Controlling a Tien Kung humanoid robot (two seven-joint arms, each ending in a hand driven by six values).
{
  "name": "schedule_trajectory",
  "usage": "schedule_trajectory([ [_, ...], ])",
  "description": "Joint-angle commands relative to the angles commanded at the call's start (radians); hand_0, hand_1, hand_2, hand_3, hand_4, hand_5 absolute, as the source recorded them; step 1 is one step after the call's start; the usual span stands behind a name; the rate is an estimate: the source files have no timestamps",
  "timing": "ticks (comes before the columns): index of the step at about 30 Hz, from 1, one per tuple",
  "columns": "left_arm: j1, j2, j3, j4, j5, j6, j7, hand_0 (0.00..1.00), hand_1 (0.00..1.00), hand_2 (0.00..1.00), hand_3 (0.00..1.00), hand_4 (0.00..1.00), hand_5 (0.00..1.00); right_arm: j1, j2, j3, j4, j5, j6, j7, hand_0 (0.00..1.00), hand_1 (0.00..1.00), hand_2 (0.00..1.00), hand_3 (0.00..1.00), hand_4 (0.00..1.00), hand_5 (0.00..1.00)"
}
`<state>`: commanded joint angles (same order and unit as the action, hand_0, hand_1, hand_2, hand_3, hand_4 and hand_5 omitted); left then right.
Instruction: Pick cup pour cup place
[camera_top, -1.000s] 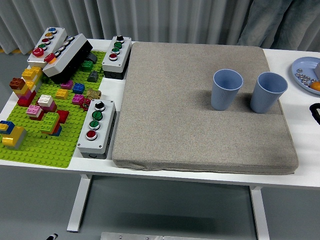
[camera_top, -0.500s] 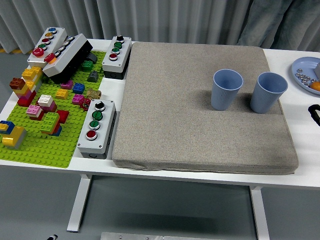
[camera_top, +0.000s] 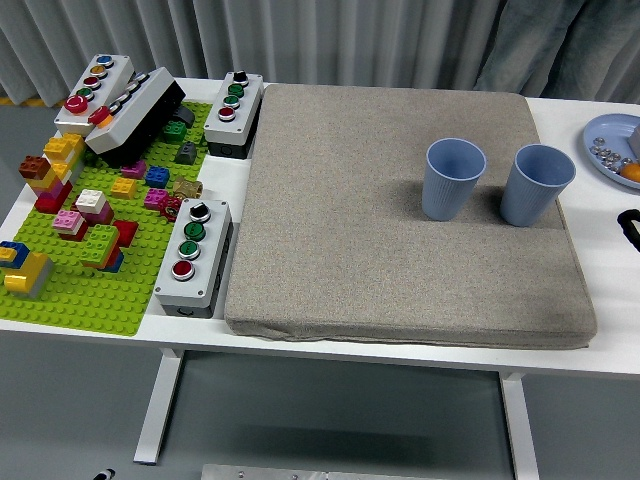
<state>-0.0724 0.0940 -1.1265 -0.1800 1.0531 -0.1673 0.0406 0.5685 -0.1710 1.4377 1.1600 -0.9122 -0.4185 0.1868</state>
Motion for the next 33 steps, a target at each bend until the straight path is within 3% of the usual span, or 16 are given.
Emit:
schedule_trajectory([
  [33, -0.005, 0.0, -0.008, 0.0, 0.005, 0.001, -0.002, 0.836, 0.808, 0.885, 0.806, 0.636, 0.998, 0.004, -0.001, -0.003, 0.002, -0.018, 0.004, -0.011, 0.881, 0.774, 0.783, 0.791, 0.793, 0.989],
])
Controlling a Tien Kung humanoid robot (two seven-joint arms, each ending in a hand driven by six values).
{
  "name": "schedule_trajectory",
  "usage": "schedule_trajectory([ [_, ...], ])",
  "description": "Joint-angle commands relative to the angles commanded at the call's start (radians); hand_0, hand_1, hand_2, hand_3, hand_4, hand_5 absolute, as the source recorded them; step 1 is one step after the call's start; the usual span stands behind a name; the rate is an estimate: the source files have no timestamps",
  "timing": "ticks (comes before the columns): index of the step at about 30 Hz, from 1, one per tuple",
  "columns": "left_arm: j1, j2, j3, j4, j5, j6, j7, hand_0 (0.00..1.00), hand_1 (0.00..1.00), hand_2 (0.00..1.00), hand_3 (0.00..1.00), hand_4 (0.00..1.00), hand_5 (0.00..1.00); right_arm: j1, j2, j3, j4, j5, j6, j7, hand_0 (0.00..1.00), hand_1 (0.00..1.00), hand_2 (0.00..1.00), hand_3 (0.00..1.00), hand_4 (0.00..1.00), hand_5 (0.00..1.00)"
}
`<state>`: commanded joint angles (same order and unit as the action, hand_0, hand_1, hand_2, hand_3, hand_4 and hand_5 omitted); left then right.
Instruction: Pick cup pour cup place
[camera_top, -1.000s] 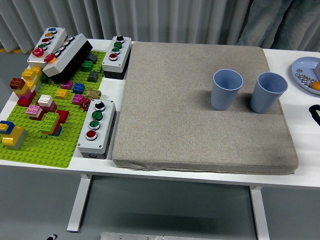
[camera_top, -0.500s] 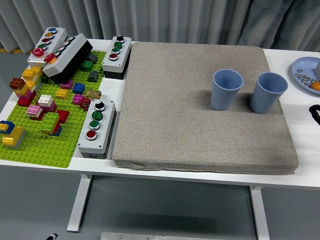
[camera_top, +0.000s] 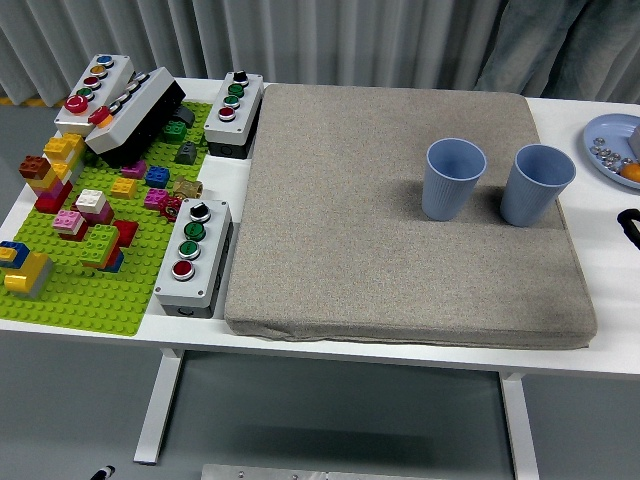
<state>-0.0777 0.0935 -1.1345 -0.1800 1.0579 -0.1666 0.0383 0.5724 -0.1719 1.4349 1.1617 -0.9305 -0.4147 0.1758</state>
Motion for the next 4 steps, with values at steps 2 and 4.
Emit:
schedule_trajectory([
  [2, 0.0, 0.0, 0.0, 0.0, 0.0, 0.0, 0.001, 0.836, 0.808, 0.885, 0.806, 0.636, 0.998, 0.0, 0.0, -0.001, 0.0, 0.001, 0.001, 0.0, 0.881, 0.774, 0.783, 0.791, 0.793, 0.989],
  [4, 0.002, 0.0, -0.001, 0.0, 0.0, 0.0, 0.001, 0.836, 0.808, 0.885, 0.806, 0.636, 0.998, -0.001, 0.0, -0.002, 0.0, 0.001, 0.001, -0.001, 0.881, 0.774, 0.783, 0.791, 0.793, 0.989],
])
